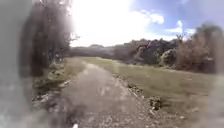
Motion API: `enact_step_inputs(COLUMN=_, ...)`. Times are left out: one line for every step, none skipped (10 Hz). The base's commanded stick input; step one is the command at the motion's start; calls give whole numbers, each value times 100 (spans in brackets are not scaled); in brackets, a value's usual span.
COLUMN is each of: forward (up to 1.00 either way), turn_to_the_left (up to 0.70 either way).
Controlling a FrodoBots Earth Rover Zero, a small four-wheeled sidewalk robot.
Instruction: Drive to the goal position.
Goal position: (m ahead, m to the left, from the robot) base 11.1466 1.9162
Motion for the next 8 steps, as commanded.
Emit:
enact_step_inputs(forward=100, turn_to_the_left=40)
enact_step_inputs(forward=100, turn_to_the_left=40)
enact_step_inputs(forward=100, turn_to_the_left=24)
enact_step_inputs(forward=100, turn_to_the_left=10)
enact_step_inputs(forward=100, turn_to_the_left=0)
enact_step_inputs(forward=100, turn_to_the_left=0)
enact_step_inputs(forward=100, turn_to_the_left=0)
enact_step_inputs(forward=100, turn_to_the_left=0)
